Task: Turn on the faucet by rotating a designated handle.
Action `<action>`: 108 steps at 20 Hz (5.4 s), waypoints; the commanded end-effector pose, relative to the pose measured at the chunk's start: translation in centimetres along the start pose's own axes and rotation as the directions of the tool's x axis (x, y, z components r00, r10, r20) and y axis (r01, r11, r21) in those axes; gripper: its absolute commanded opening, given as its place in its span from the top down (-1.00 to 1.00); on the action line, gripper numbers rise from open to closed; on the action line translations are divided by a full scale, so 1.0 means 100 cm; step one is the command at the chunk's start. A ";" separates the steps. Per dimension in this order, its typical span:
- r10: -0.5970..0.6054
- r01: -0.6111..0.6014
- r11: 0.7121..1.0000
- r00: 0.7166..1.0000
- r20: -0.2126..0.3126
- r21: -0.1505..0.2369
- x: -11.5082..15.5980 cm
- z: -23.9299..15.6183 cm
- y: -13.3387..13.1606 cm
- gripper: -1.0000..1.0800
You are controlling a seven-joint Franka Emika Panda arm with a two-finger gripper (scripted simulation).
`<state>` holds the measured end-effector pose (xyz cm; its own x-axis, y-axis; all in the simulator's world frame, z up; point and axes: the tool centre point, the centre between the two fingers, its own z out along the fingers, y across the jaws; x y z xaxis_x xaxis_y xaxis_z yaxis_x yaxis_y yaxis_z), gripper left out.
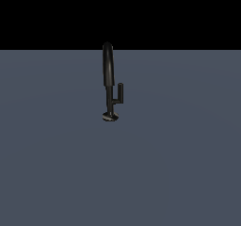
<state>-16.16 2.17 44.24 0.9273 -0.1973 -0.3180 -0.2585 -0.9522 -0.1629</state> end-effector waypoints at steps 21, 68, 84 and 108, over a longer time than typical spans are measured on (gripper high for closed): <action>0.234 -0.337 0.909 0.900 0.367 0.246 0.142 0.028 -0.020 1.00; 0.175 -0.915 0.341 0.285 0.942 0.214 0.354 0.202 -0.005 1.00; 0.175 -0.915 0.341 0.285 0.942 0.214 0.327 0.199 0.003 1.00; 0.175 -0.915 0.340 0.287 0.942 0.216 0.280 0.219 0.023 1.00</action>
<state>4.37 -0.30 15.65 -0.0131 -0.0066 -0.9999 -0.9959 -0.0896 0.0136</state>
